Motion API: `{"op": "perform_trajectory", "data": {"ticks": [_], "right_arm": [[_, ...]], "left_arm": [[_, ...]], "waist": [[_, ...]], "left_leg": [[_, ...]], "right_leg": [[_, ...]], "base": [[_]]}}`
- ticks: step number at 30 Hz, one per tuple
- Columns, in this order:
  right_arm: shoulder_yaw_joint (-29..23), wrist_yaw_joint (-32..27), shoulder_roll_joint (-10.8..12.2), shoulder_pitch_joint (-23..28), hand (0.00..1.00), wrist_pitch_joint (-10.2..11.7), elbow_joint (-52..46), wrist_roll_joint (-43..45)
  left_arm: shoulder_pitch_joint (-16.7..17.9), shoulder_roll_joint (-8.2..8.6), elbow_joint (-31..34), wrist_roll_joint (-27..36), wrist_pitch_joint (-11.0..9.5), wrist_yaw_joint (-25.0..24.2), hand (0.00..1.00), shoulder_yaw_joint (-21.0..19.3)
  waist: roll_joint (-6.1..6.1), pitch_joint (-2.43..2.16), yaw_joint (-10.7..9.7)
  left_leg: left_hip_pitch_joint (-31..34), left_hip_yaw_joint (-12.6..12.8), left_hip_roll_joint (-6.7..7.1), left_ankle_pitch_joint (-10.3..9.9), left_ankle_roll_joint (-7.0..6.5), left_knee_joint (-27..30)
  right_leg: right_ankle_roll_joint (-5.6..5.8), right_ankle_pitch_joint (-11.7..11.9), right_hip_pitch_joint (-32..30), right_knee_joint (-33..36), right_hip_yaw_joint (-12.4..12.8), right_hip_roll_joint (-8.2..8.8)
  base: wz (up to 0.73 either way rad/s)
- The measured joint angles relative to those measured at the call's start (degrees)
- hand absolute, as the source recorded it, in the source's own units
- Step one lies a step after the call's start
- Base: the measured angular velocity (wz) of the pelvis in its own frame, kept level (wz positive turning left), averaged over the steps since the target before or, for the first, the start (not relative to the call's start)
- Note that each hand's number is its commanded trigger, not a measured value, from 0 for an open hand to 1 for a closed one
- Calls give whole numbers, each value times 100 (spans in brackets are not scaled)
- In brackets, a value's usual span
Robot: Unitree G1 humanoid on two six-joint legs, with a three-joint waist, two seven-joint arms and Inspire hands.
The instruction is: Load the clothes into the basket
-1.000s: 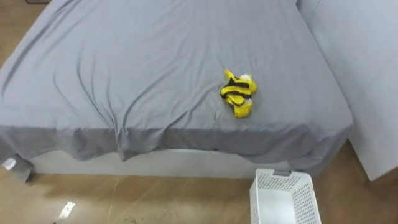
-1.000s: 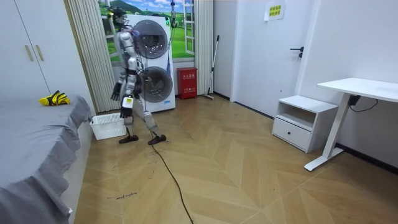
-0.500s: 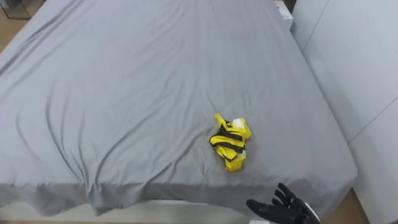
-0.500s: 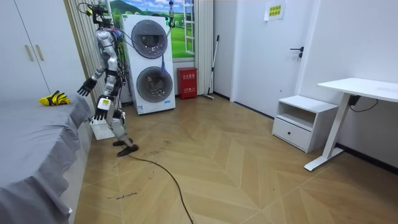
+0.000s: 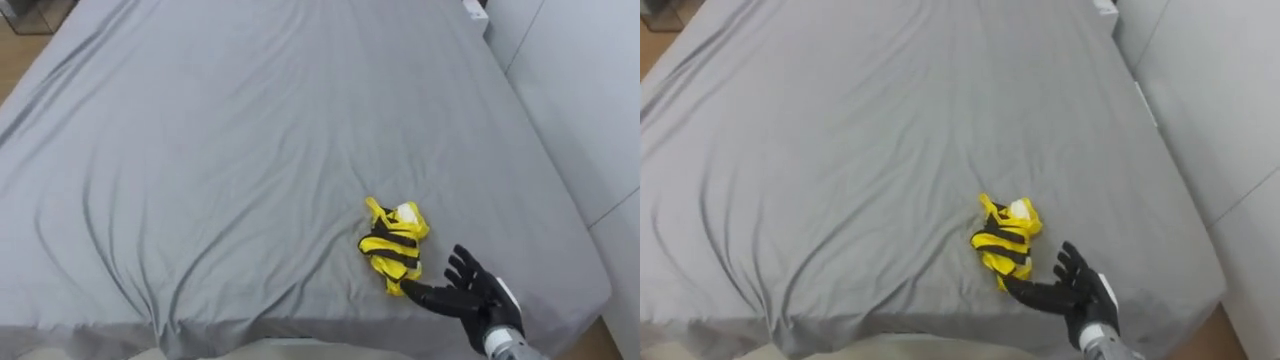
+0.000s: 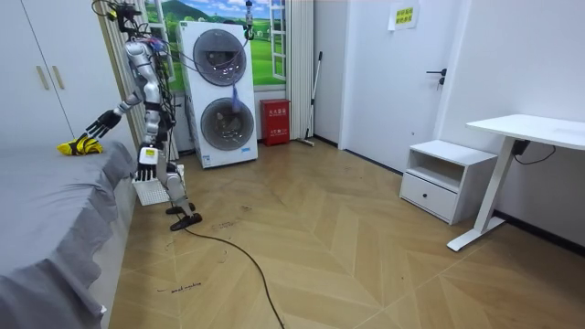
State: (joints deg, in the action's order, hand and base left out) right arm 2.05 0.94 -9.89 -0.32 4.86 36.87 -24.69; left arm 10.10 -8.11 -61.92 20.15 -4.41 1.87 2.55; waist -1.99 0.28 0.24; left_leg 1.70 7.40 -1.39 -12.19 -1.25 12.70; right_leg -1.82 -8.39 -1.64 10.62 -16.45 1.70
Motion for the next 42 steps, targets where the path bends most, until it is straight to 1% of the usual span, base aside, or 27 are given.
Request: {"op": "perform_trajectory", "data": {"ticks": [1, 2, 4, 5, 7, 9, 12, 15, 17, 18, 21, 23, 26, 27, 31, 33, 36, 38, 40, 42], "right_arm": [[-2, -38, -1, -36, 0, 0, -14, 0], [-2, -81, -1, -102, 0, 1, -17, 21], [14, -91, 11, -155, 0, 5, -17, 16], [78, -99, 15, -173, 0, 6, -18, -4], [179, -103, 16, -173, 0, 6, -26, 33], [303, -100, 14, -173, 0, 20, -26, 34], [441, -70, 16, -174, 0, 20, -71, 40], [537, -73, 13, -174, 0, 21, -159, 37], [604, -75, 16, -180, 0, 21, -179, 42], [626, -80, 15, -184, 0, 21, -193, 43], [668, -135, 15, -205, 0, 22, -199, 49], [683, -163, 15, -222, 0, 22, -260, 211], [684, -167, 15, -315, 0, 25, -265, 234], [685, -182, 15, -354, 0, 25, -273, 215], [684, -359, 15, -499, 0, 24, -275, 242], [665, -446, 5, -740, 0, 24, -51, 230], [618, -607, 1, -981, 0, 13, 388, 113], [552, -722, -2, -1158, 0, 1, 660, -42], [494, -843, -9, -1330, 0, 0, 839, -172], [336, -966, -26, -1463, 0, 0, 991, -182]], "left_arm": [[-8, -4, 0, -11, 24, 0, 0, -4], [-29, -14, -3, -90, 30, 0, 0, -7], [-77, -42, -33, -233, 29, 1, 0, -35], [-77, -55, -40, -233, 28, 2, 0, -45], [-27, -43, -53, -223, 23, 2, 0, -58], [-38, -33, -54, -206, -34, 4, 0, -67], [-38, -27, -54, -207, -137, 15, 0, -67], [-36, -32, -59, -164, -192, 22, 0, -66], [-48, -46, -55, -163, -205, 21, 0, -76], [-50, -44, -55, -168, -204, 21, 0, -112], [-56, -44, -56, -173, -198, 21, 0, -122], [-70, -41, -75, -188, -194, 7, 0, -126], [-173, -32, -191, -187, -163, 4, 0, -123], [-186, -31, -218, -180, -124, 6, 0, -120], [-189, -32, -223, -168, -55, 35, 0, -137], [-191, -22, -225, -170, -14, 36, 0, -249], [-191, -41, -216, -167, 38, 36, 0, -247], [-188, -41, -221, -163, 42, 31, 0, -236], [-189, -43, -220, -171, 65, 30, 0, -240], [-191, -41, -218, -165, 75, 38, 0, -239]], "waist": [[-12, 6, 3], [-40, 3, 15], [-95, -26, 56], [-118, -20, 140], [-133, -21, 191], [-151, -10, 304], [-191, 8, 390], [-241, 8, 475], [-286, 23, 489], [-296, 19, 496], [-292, 21, 499], [-264, 36, 502], [-217, 63, 499], [-196, 40, 499], [-164, 4, 515], [-166, 3, 499], [-159, 5, 494], [-159, 6, 512], [-150, 11, 502], [-126, 26, 501]], "left_leg": [[26, -7, 9, 2, -4, 2], [108, -6, 20, 10, -17, 7], [187, -8, 26, 16, -31, 5], [195, -10, 28, 19, -35, -2], [162, -6, 32, 19, -35, -20], [152, -3, 30, 20, -37, -53], [159, 0, 19, 19, -36, -70], [159, 4, 20, 20, -36, -90], [170, 3, 19, 19, -36, -87], [183, 2, 20, 19, -36, -86], [186, 3, 23, 17, -38, -87], [238, 2, 21, 17, -38, -87], [289, -10, 17, 17, -38, -92], [323, -11, 15, 17, -38, -94], [389, -10, 17, 20, -37, -81], [532, -13, 19, 23, -41, 8], [604, -137, 38, 25, -45, 50], [618, -160, 39, 26, -45, 49], [642, -188, 42, 26, -45, 48], [672, -229, 53, 29, -50, 50]], "right_leg": [[4, -2, -14, 4, -19, 15], [10, -3, -72, 16, -33, 33], [20, 4, -164, 19, -80, 50], [23, 7, -177, 15, -85, 50], [24, 7, -158, 15, -78, 50], [24, 7, -170, 14, -62, 40], [24, 7, -184, 12, -66, 29], [23, 7, -197, 12, -75, 26], [23, 7, -199, 0, -77, 24], [23, 8, -210, 0, -76, 23], [24, 8, -210, 1, -78, 25], [24, 8, -235, 2, -83, 22], [21, 10, -270, 4, -86, 23], [21, 10, -308, 7, -84, 22], [15, 13, -416, 9, -78, 23], [14, 14, -513, 14, -84, 35], [14, 14, -527, 2, -141, 47], [15, 14, -528, 0, -188, 49], [15, 14, -532, -9, -230, 53], [15, 14, -541, -12, -267, 63]], "base": [[19], [12], [8], [0], [-4], [-5], [0], [0], [0], [0], [0], [0], [0], [0], [0], [0], [14], [11], [9], [11]]}}
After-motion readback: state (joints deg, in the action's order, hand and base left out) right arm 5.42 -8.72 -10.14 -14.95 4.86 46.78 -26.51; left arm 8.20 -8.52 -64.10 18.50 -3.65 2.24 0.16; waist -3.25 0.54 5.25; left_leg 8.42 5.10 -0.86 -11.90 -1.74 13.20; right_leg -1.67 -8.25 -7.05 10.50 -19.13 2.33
